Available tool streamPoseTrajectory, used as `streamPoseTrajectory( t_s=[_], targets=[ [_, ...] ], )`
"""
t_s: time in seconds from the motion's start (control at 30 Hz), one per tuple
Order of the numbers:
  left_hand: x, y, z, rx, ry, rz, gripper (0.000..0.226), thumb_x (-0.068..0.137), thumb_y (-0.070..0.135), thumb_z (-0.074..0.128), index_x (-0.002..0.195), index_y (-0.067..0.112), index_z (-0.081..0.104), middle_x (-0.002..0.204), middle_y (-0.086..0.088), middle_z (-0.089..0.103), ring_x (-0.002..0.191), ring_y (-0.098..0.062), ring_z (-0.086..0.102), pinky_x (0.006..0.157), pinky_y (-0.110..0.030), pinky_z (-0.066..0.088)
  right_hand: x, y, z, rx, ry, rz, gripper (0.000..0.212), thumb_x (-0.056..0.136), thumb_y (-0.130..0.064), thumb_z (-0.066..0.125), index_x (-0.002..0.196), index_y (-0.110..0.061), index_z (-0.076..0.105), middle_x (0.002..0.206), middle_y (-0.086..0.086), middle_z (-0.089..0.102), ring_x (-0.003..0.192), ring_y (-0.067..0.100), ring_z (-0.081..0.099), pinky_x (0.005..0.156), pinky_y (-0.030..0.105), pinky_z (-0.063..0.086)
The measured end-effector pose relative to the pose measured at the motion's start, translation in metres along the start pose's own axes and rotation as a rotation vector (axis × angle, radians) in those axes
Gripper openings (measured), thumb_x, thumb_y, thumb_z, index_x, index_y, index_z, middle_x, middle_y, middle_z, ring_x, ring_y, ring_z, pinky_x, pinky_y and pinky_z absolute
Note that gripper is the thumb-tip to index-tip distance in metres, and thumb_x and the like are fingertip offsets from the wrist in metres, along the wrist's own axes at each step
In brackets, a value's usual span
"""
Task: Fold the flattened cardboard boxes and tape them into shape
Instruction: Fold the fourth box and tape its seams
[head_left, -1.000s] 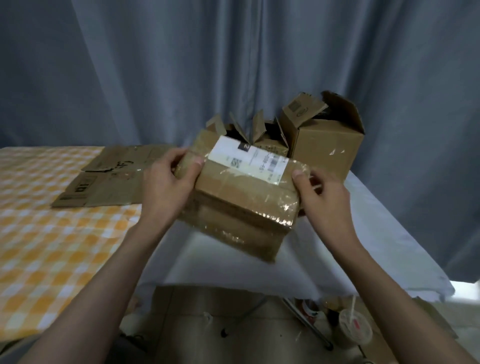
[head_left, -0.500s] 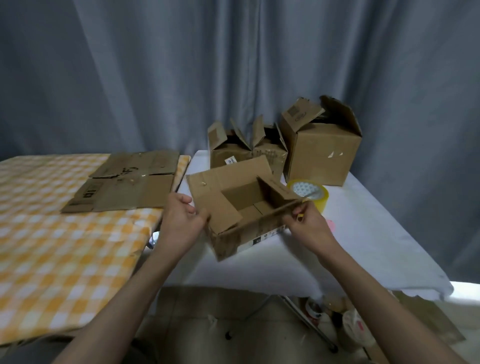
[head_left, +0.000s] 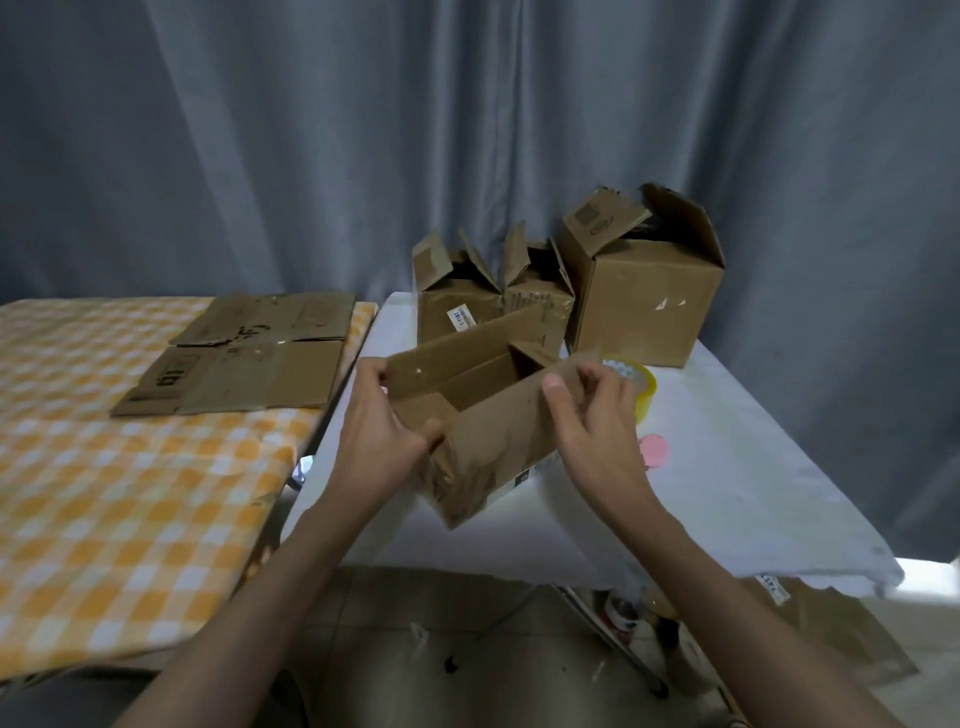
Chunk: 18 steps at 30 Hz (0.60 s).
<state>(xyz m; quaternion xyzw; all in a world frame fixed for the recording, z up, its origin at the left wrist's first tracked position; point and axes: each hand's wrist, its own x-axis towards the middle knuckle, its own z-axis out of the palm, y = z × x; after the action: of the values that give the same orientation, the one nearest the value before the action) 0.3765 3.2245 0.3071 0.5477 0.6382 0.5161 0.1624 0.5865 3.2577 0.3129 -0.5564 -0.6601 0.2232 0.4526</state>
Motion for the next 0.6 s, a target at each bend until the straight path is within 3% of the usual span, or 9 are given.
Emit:
streamPoseTrajectory(
  t_s=[0.13,0.2,0.27,0.33,0.4,0.47,0.53,0.6],
  targets=[
    [-0.009,0.004,-0.01,0.199,-0.144,0.199,0.036,0.077,0.03,0.074,0.099,0.031,0.046,0.099,0.016,0.056,0.09,-0.003,0.056,0.061,-0.012,0.042,0.005,0.001,0.012,-0.277,-0.063,-0.027,0.061,0.096,-0.056,0.048,0.144,-0.019,0.041,0.141,0.003,0.03,0.134,0.024,0.03,0.094,0.039,0.036],
    [-0.012,0.004,-0.017,0.276,-0.238,0.287,0.026,0.078,0.044,0.059,0.097,0.03,0.05,0.101,0.014,0.055,0.09,-0.007,0.055,0.065,-0.022,0.047,0.008,0.002,0.016,-0.347,-0.09,-0.037,0.059,0.094,-0.05,0.053,0.142,-0.017,0.044,0.144,0.005,0.027,0.136,0.025,0.026,0.097,0.041,0.039],
    [-0.012,0.005,-0.023,0.239,-0.28,0.323,0.024,0.083,0.045,0.047,0.095,0.026,0.056,0.102,0.011,0.056,0.093,-0.008,0.056,0.071,-0.028,0.05,0.012,0.002,0.017,-0.325,-0.126,-0.036,0.056,0.094,-0.046,0.056,0.14,-0.015,0.047,0.146,0.004,0.023,0.138,0.024,0.025,0.101,0.04,0.039],
    [-0.01,0.006,-0.025,0.157,-0.26,0.301,0.021,0.093,0.039,0.051,0.087,0.022,0.062,0.099,0.009,0.058,0.092,-0.006,0.057,0.071,-0.023,0.049,0.013,0.002,0.019,-0.241,-0.14,-0.029,0.054,0.094,-0.044,0.06,0.138,-0.014,0.049,0.142,0.002,0.02,0.135,0.022,0.029,0.105,0.039,0.038],
    [-0.008,0.006,-0.024,0.132,-0.213,0.239,0.019,0.088,0.038,0.069,0.085,0.021,0.063,0.097,0.007,0.057,0.084,-0.005,0.057,0.066,-0.017,0.047,0.009,0.001,0.024,-0.129,-0.102,-0.004,0.056,0.093,-0.042,0.064,0.138,-0.015,0.045,0.132,-0.001,0.022,0.123,0.02,0.04,0.102,0.037,0.04],
    [-0.007,0.004,-0.021,0.141,-0.194,0.104,0.038,0.077,0.042,0.08,0.104,0.022,0.061,0.103,0.007,0.055,0.079,-0.007,0.057,0.058,-0.016,0.044,0.003,0.001,0.029,-0.046,-0.041,0.037,0.06,0.09,-0.043,0.067,0.136,-0.016,0.041,0.124,-0.004,0.026,0.11,0.015,0.045,0.096,0.037,0.044],
    [-0.004,0.002,-0.02,0.169,-0.243,-0.038,0.071,0.075,0.049,0.08,0.134,0.024,0.049,0.116,0.007,0.053,0.085,-0.01,0.056,0.059,-0.017,0.041,0.0,0.004,0.032,0.006,-0.04,0.099,0.063,0.087,-0.045,0.069,0.135,-0.016,0.039,0.125,-0.004,0.035,0.113,0.017,0.05,0.098,0.041,0.046],
    [-0.003,0.0,-0.018,0.151,-0.334,-0.102,0.075,0.08,0.051,0.074,0.144,0.024,0.044,0.124,0.008,0.053,0.094,-0.007,0.056,0.065,-0.017,0.043,-0.004,0.006,0.035,0.046,-0.102,0.173,0.064,0.086,-0.048,0.068,0.133,-0.017,0.037,0.13,0.002,0.049,0.117,0.023,0.056,0.1,0.048,0.048]
  ],
)
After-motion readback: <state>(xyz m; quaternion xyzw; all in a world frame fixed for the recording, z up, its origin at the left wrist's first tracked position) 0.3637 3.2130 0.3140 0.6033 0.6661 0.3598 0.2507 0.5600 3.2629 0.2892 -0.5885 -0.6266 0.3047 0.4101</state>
